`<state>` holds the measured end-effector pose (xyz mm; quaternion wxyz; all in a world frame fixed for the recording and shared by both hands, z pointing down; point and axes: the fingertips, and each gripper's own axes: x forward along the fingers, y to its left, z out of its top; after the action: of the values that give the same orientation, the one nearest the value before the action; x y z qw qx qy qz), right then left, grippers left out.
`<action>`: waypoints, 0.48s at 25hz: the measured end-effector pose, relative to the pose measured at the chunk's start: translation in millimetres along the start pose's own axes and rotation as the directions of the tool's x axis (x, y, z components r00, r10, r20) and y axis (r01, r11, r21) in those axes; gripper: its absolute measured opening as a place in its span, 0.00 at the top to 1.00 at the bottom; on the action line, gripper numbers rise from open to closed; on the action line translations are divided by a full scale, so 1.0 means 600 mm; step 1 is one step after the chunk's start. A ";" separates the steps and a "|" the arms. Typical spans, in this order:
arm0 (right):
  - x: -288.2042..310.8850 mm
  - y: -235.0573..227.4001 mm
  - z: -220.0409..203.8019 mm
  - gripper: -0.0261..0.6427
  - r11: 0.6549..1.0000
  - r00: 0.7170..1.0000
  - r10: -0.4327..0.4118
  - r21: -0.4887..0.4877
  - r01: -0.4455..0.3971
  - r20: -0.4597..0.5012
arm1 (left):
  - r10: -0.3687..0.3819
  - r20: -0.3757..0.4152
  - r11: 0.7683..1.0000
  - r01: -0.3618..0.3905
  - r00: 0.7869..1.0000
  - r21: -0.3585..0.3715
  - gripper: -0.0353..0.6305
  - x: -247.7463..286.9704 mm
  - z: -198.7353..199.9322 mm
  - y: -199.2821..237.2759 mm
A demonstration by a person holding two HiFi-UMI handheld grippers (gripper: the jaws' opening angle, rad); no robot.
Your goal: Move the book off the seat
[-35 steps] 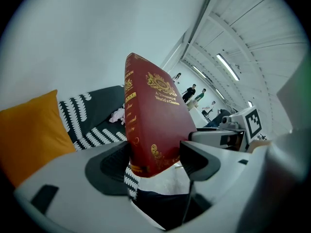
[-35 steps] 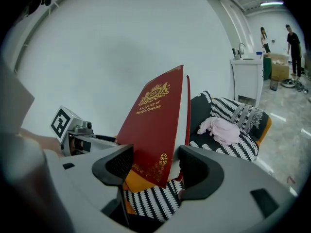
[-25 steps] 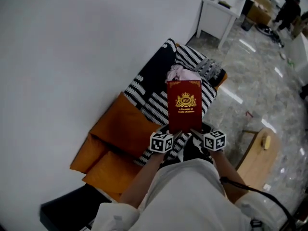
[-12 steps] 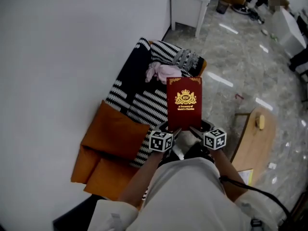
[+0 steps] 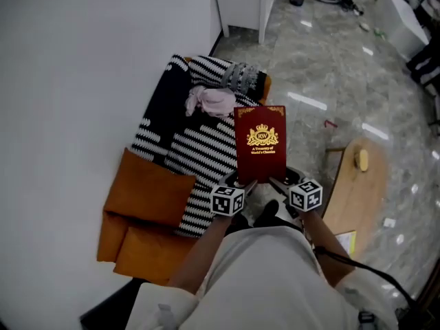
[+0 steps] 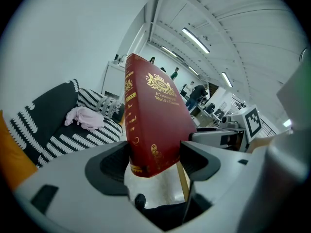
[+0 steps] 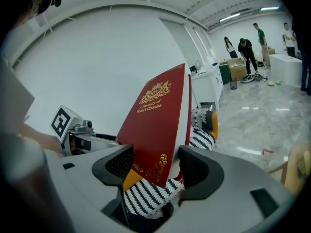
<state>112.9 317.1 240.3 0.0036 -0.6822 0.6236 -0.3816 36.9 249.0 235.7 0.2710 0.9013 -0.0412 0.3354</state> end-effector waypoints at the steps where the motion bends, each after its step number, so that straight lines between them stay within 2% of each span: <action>1: -0.014 -0.014 0.000 0.49 1.000 1.000 -0.005 0.005 0.005 0.007 | -0.005 -0.003 1.000 0.005 1.000 0.009 0.47 0.012 0.001 -0.016; 12: -0.170 -0.149 -0.026 0.49 0.995 0.993 -0.090 0.057 0.085 0.082 | -0.078 -0.054 0.992 0.083 0.995 0.091 0.47 0.129 -0.011 -0.184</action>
<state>187.2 431.5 241.7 0.0315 -0.7241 0.5818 -0.3690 121.2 354.3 237.7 0.2431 0.9051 0.0177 0.3483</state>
